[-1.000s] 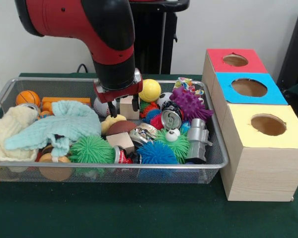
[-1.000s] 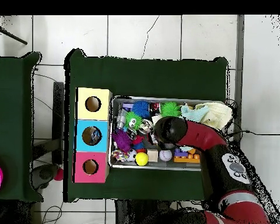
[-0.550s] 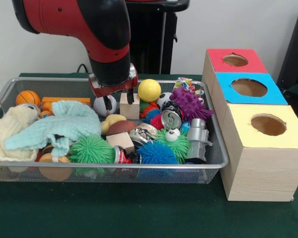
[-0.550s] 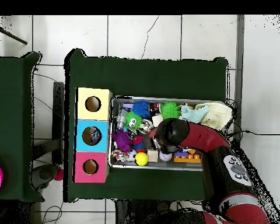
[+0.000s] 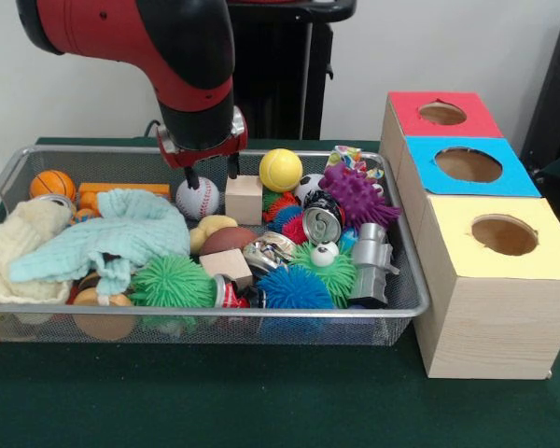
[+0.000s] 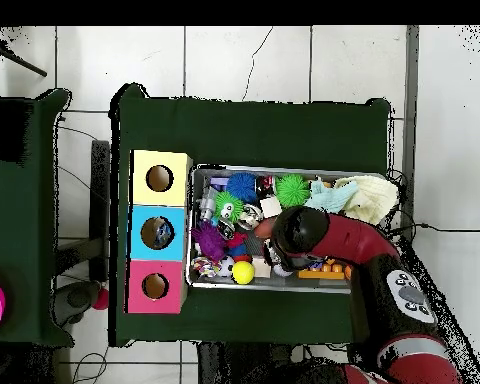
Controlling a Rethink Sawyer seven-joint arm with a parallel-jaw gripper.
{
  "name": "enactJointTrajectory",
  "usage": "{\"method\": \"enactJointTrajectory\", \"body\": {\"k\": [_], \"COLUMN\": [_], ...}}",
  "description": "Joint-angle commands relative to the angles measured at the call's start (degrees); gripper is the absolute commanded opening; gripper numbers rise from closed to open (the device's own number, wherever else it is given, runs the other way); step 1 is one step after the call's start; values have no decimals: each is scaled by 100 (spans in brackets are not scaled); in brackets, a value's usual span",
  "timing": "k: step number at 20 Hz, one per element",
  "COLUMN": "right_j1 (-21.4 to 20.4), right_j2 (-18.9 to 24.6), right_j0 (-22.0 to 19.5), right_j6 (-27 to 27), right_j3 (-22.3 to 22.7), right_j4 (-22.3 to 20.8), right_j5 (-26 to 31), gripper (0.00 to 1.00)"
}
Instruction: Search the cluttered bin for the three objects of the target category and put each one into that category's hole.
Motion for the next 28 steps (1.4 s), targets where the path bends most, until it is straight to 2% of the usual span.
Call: {"method": "enactJointTrajectory", "body": {"k": [1,4,11,19,23,28], "right_j1": [210,329,425,316,223,310], "right_j2": [-62,-114,-108,-65,114,-47], "right_j0": [-74,-109,-127,-163,-255,-134], "right_j6": [644,632,845,1060,994,744], "right_j3": [337,445,543,852,1082,859], "right_j4": [-402,-644,-546,-165,95,-173], "right_j5": [-670,-1174,-1529,-1345,-1183,-1296], "gripper": [100,100,100,100,100,100]}}
